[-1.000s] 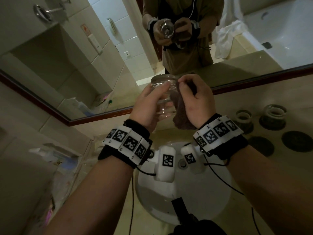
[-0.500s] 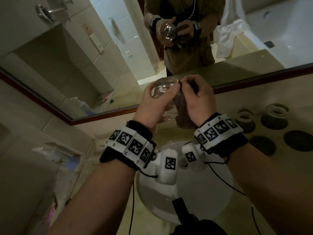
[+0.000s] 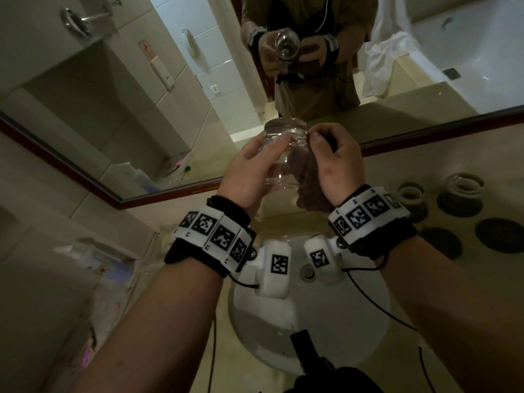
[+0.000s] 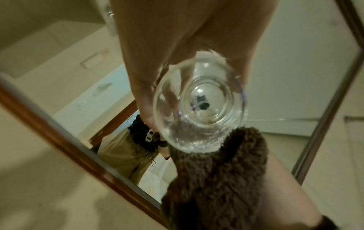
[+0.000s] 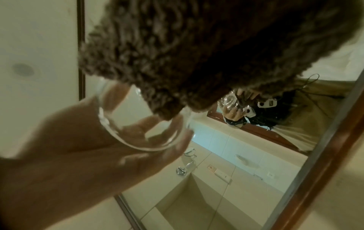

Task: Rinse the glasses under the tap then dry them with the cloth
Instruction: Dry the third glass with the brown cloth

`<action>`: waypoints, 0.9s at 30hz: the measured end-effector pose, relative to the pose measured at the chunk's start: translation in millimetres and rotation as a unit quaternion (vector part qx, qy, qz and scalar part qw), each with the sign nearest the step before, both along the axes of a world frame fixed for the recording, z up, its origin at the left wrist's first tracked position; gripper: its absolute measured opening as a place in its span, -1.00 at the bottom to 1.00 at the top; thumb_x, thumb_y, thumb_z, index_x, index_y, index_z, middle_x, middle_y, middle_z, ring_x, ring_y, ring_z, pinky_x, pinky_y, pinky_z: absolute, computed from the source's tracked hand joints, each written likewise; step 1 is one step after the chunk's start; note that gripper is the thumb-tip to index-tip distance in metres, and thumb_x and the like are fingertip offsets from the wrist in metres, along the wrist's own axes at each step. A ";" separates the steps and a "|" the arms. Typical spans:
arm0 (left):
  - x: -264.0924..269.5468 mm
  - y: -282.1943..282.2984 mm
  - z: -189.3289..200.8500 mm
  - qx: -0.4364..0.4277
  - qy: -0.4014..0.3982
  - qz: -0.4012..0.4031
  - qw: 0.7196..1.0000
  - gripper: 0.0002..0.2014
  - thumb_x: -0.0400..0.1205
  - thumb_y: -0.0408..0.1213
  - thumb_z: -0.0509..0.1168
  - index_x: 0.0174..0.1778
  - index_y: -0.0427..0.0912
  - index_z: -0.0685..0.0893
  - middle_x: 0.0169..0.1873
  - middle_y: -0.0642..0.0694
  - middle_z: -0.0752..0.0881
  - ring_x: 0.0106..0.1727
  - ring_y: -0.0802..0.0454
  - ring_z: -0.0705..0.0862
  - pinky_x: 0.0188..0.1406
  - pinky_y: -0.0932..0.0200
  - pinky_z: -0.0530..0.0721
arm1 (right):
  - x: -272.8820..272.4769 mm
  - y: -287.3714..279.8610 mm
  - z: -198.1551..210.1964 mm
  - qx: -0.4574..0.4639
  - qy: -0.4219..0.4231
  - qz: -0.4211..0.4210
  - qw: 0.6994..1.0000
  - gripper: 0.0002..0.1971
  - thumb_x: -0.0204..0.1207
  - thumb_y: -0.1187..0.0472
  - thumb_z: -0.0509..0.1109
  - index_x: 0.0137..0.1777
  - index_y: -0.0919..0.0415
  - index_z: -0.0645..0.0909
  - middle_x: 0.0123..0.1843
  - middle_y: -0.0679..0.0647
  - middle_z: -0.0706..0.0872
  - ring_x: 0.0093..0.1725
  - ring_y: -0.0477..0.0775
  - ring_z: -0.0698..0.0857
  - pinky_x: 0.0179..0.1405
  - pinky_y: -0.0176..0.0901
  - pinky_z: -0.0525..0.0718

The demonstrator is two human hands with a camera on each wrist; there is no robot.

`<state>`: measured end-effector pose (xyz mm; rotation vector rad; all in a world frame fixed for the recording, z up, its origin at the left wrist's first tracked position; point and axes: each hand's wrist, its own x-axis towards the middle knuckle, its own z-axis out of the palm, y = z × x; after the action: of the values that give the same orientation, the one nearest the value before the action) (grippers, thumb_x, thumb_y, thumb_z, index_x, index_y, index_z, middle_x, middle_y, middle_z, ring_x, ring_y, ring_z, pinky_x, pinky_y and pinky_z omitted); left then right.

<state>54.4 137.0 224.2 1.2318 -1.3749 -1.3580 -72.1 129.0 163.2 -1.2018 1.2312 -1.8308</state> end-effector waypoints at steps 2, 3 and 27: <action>-2.1 0.0 0.8 0.000 -0.031 0.006 0.999 -0.57 0.66 -0.11 0.34 0.44 -0.15 0.55 -0.25 0.13 0.78 -0.19 0.09 0.78 -0.22 0.13 0.69 | -0.3 0.6 -1.0 0.006 0.010 -0.003 1.000 -0.91 0.64 0.28 0.24 -0.04 0.14 0.56 -0.22 -0.16 0.60 -0.30 -0.47 0.57 -0.29 -0.60 0.50; -4.4 1.3 0.4 -0.004 -0.046 0.008 0.999 -0.57 0.65 -0.07 0.35 0.42 -0.12 0.56 -0.17 0.10 0.78 -0.13 0.06 0.78 -0.18 0.09 0.71 | 0.3 1.0 -2.1 0.008 0.014 -0.004 1.000 -0.92 0.64 0.28 0.24 -0.03 0.13 0.55 -0.22 -0.17 0.60 -0.30 -0.49 0.57 -0.29 -0.61 0.49; -8.9 6.0 1.2 -0.038 -0.082 0.038 0.995 -0.74 0.64 -0.04 0.36 0.19 -0.01 0.61 -0.05 0.06 0.77 0.01 -0.01 0.78 -0.10 0.13 0.70 | 2.8 8.1 7.0 -0.004 0.036 -0.006 0.999 -0.91 0.63 0.30 0.25 -0.05 0.14 0.56 -0.23 -0.17 0.60 -0.29 -0.46 0.57 -0.31 -0.62 0.47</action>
<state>45.6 143.0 225.4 1.3535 -1.4639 -1.1629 -69.3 137.1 170.2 -1.2776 1.2745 -1.8157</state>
